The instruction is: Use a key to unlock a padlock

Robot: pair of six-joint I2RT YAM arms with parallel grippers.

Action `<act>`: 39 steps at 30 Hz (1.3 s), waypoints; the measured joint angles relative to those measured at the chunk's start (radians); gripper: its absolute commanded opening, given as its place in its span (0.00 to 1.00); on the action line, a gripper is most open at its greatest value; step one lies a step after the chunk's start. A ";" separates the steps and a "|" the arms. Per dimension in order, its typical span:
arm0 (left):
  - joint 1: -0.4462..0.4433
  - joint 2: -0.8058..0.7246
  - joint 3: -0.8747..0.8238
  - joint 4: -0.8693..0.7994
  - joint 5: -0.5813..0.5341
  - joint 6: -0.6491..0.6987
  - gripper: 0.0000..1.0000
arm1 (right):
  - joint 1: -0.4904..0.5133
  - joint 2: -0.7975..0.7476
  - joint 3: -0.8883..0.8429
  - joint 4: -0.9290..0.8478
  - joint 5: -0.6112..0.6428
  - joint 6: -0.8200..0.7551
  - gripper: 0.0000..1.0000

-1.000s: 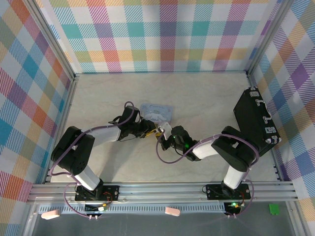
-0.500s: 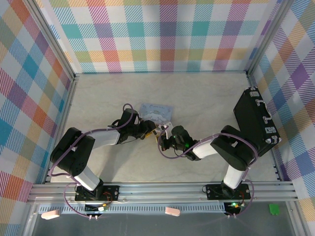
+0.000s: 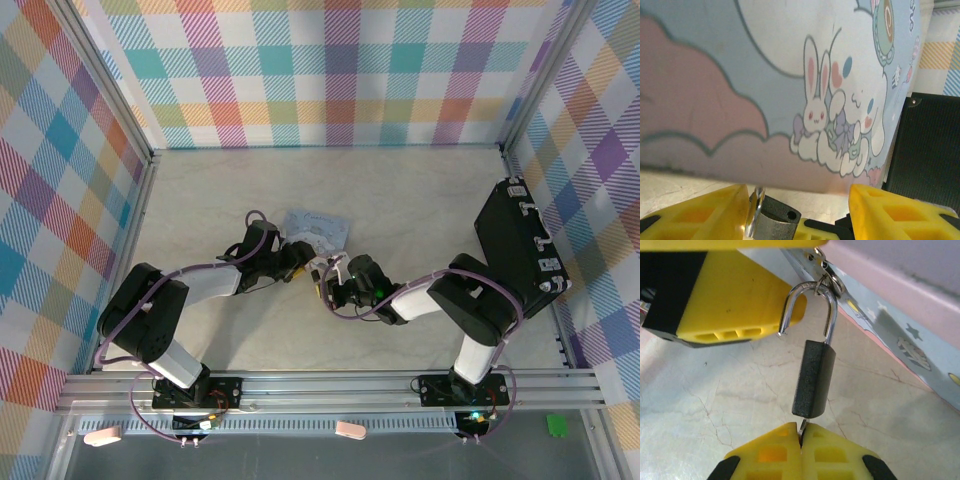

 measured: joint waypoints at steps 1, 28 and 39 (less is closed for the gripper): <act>0.000 0.000 0.000 0.000 -0.003 0.000 0.53 | 0.000 -0.005 0.000 -0.006 -0.003 0.000 0.00; 0.028 -0.104 0.247 -0.508 -0.246 0.327 0.66 | -0.106 0.028 0.007 0.015 -0.106 0.138 0.37; 0.098 0.114 0.475 -0.630 -0.239 0.478 0.66 | -0.135 -0.059 0.060 -0.147 -0.092 0.048 0.49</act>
